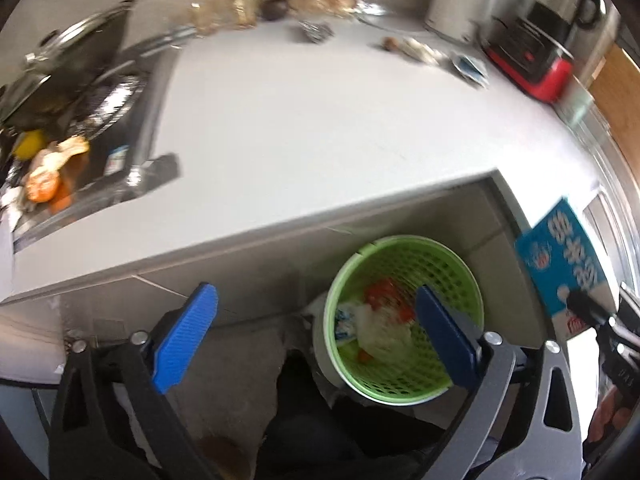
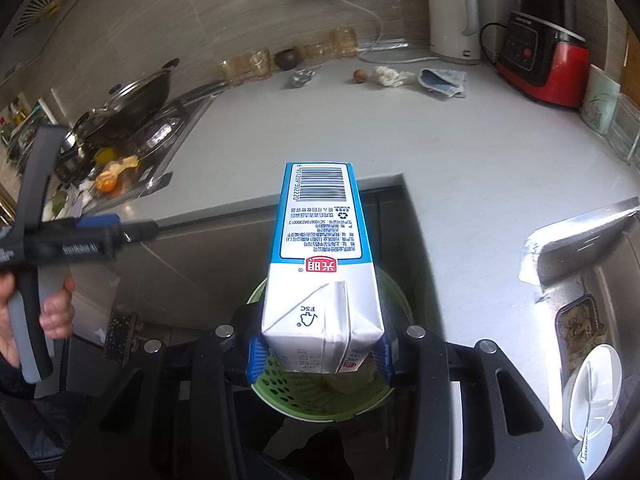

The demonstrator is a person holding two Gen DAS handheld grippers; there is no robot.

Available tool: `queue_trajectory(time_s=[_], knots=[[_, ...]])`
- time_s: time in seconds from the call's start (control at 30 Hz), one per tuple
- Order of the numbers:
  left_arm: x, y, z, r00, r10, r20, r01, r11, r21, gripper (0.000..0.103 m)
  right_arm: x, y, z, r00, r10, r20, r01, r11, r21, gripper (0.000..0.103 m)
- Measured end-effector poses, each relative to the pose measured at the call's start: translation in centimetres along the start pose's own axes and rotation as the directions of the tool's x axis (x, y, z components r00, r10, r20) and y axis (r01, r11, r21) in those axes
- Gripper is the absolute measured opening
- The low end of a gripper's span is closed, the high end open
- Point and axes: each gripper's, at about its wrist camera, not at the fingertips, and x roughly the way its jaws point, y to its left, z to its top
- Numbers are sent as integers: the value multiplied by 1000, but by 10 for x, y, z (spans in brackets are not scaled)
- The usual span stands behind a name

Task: Collect trash
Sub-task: 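Carry pouch and milk carton over the green basket and release both, then move both tools back over the counter toward the tissue and blue cloth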

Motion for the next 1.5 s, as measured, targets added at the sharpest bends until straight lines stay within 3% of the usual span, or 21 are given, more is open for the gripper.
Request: queue_trajectory(time_s=[0.1, 0.13, 0.2, 0.27, 1.13, 1.5], knots=[[-1, 11, -1, 1000, 14, 8, -14, 1000, -28, 95, 9, 6, -3, 999, 22, -23, -22, 1000, -18, 47], [-2, 14, 0, 1000, 20, 7, -20, 999, -37, 95, 11, 9, -5, 999, 31, -37, -32, 999, -28, 54], [2, 12, 1, 1000, 24, 3, -24, 999, -42, 95, 17, 15, -8, 999, 0, -46, -2, 998, -56, 92], [3, 13, -2, 1000, 25, -2, -25, 999, -37, 95, 18, 21, -10, 998, -44, -36, 41, 996, -84, 100], [10, -2, 19, 1000, 10, -17, -10, 1000, -22, 95, 19, -7, 9, 997, -64, -41, 65, 998, 16, 101], [32, -2, 72, 1000, -26, -6, 27, 999, 43, 95, 32, -17, 54, 994, -109, -3, 108, 988, 111, 101]])
